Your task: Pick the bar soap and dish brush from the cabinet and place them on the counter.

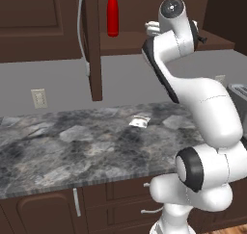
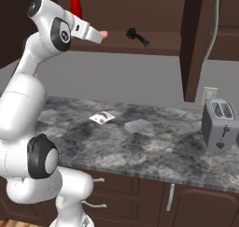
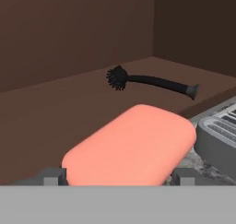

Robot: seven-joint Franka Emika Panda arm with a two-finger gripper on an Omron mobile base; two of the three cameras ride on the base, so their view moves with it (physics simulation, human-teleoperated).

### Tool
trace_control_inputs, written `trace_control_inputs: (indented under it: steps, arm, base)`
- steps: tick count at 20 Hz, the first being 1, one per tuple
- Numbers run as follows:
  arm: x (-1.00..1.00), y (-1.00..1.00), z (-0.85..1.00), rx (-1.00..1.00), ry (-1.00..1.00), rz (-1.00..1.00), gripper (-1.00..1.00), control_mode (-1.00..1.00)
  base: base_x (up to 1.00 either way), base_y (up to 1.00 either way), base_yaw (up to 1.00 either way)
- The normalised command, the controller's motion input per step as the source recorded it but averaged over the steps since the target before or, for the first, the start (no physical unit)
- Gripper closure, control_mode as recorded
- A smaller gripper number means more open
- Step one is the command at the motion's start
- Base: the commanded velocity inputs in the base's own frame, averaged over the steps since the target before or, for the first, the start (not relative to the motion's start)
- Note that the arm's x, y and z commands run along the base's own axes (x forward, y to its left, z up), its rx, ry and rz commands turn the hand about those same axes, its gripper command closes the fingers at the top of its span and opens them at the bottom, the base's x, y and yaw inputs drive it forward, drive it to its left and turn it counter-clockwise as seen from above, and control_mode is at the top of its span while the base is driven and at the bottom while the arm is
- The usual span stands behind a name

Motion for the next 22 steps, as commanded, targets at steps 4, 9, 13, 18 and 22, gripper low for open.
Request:
trace_control_inputs:
  steps: [4, 9, 13, 18, 22]
  arm:
    - [-0.57, -0.05, 0.0, 0.0, 0.0, 0.0, 1.0, -1.0]
    - [-0.54, -0.03, 0.0, 0.0, 0.01, 0.0, 1.0, -1.0]
    - [-0.48, 0.0, -0.03, -0.01, 0.03, 0.0, 1.0, -1.0]
    - [-0.41, 0.0, -0.16, -0.02, 0.05, 0.02, 1.0, -1.0]
    - [-0.36, 0.0, -0.25, -0.02, 0.08, 0.04, 1.0, -1.0]
  base:
    - [0.0, 0.0, 0.0]
    - [0.0, 0.0, 0.0]
    - [0.0, 0.0, 0.0]
    - [0.0, 0.0, 0.0]
    - [0.0, 0.0, 0.0]
